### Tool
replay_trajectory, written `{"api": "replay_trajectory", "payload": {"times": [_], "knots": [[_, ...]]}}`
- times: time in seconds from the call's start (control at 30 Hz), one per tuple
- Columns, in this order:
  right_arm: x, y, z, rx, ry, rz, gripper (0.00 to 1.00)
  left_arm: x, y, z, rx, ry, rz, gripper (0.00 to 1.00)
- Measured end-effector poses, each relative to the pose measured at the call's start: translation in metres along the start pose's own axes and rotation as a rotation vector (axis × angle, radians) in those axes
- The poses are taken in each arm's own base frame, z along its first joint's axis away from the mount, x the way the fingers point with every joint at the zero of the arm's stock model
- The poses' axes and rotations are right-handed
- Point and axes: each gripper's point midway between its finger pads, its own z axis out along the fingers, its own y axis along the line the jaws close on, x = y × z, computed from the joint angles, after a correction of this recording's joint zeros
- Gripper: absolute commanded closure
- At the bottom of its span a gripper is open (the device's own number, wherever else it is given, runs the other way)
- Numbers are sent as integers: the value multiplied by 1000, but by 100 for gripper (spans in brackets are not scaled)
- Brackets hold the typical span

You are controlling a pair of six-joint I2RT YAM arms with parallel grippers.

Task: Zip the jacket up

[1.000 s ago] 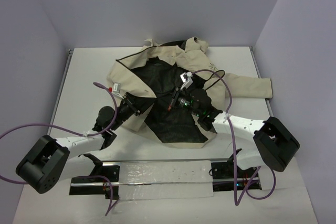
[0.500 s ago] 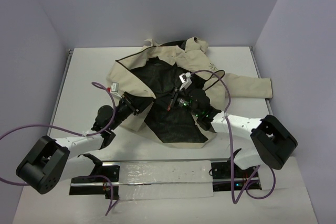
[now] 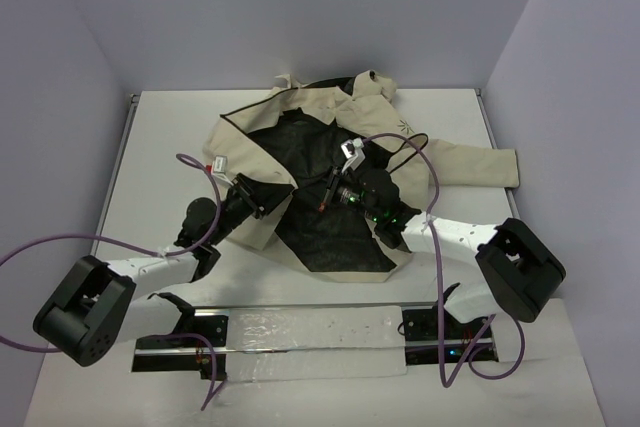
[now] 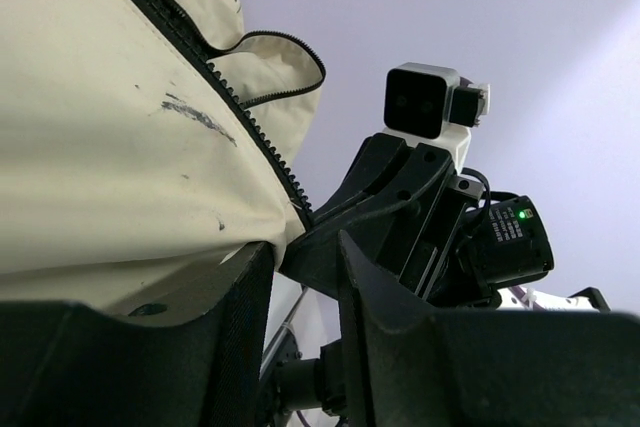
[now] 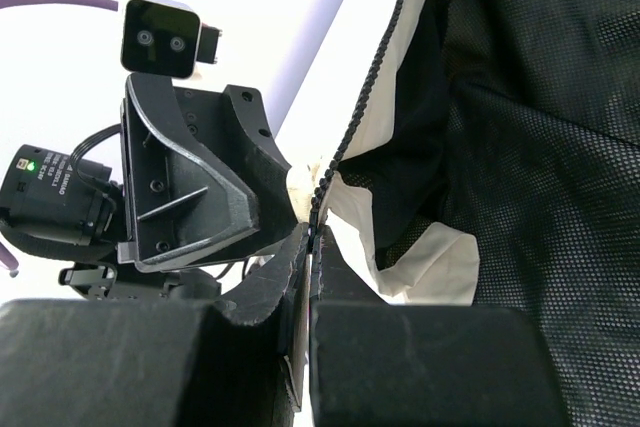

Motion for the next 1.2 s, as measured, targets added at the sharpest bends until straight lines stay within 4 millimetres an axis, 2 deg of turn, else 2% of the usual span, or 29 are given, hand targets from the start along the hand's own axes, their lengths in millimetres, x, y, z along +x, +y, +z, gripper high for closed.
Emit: {"api": "replay_trajectory", "payload": {"times": [0.07, 0.1, 0.13, 0.3, 0.37, 0.5, 0.53, 0.57, 0.63, 0.67, 0.8, 0.87, 0.9, 0.97, 1.0, 1.1, 1.2], "knots": [[0, -2, 0, 5, 2, 1, 100, 1, 3, 1, -7, 5, -2, 70], [0, -2, 0, 7, 3, 1, 100, 1, 4, 2, -12, 8, -4, 74], [1, -2, 0, 8, 4, 0, 100, 2, 6, 2, -16, 10, -7, 82], [1, -3, -1, 9, 7, -9, 100, 1, 10, 3, -28, 12, -10, 99], [0, -3, -1, 10, 6, -13, 98, 1, 11, 4, -36, 13, -12, 100], [4, -5, -2, 21, 28, -24, 50, 0, 14, 4, -51, 13, -24, 100], [7, -8, -3, 33, 46, -28, 23, -2, 13, 4, -49, 6, -28, 100], [11, -11, -5, 46, 64, -34, 13, -6, 12, 5, -48, -4, -32, 100], [17, -19, -12, 94, 97, -59, 2, -11, 13, 5, -52, -19, -37, 100], [20, -23, -16, 119, 115, -78, 1, -14, 15, 5, -58, -27, -39, 100], [10, -26, -37, 214, 121, -172, 1, -20, 19, 3, -83, -37, -39, 100], [-3, -24, -49, 270, 93, -228, 8, -20, 21, 2, -100, -29, -30, 100], [-12, -23, -57, 306, 69, -256, 15, -20, 21, 1, -109, -24, -24, 100], [-32, -22, -78, 390, 10, -306, 39, -19, 22, -2, -128, -10, -7, 100], [-40, -26, -89, 447, -11, -321, 59, -18, 22, -4, -139, -2, 0, 100], [-54, -47, -117, 635, -49, -339, 64, -16, 22, -10, -162, 13, 29, 100], [-44, -80, -137, 802, -4, -329, 57, -14, 22, -18, -186, 23, 53, 100]]}}
